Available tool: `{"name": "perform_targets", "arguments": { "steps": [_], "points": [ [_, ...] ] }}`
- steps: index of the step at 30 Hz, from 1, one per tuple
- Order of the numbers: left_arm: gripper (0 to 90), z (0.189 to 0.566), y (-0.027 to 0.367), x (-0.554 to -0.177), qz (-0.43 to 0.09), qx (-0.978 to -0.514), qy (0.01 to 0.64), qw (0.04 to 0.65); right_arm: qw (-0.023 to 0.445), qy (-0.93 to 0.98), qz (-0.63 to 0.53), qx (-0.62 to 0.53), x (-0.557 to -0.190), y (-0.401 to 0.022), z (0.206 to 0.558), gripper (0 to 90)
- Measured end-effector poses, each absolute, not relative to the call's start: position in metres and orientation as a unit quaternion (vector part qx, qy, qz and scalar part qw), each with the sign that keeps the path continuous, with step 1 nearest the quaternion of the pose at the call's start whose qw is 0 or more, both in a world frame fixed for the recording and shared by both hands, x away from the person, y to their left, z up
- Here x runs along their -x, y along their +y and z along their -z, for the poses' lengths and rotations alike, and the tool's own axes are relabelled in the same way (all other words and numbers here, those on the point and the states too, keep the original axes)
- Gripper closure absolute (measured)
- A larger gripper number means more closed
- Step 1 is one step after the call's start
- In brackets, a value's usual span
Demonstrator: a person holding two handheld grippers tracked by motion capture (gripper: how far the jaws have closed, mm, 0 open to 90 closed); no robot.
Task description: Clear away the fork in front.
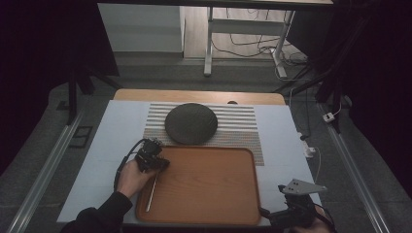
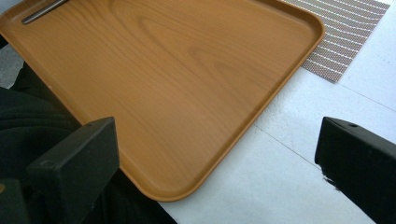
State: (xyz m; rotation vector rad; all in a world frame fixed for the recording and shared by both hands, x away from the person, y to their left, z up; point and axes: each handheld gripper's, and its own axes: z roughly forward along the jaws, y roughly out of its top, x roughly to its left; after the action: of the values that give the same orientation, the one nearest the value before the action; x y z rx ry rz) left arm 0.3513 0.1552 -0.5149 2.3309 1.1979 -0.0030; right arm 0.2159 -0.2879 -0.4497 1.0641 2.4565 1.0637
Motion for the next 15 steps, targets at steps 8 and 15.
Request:
{"name": "perform_targets", "arguments": {
  "steps": [8, 15],
  "points": [
    [59.8, 0.506, 0.155, -0.347, -0.008, -0.863, 0.430, 0.265, 0.130, 0.844, -0.370, -0.367, -0.215, -0.289, 0.449, 0.0],
    [34.2, 0.488, 0.160, -0.332, -0.011, -0.853, 0.409, 0.324, 0.131, 0.844, -0.370, -0.366, -0.215, -0.288, 0.449, 0.0]
  ]
}}
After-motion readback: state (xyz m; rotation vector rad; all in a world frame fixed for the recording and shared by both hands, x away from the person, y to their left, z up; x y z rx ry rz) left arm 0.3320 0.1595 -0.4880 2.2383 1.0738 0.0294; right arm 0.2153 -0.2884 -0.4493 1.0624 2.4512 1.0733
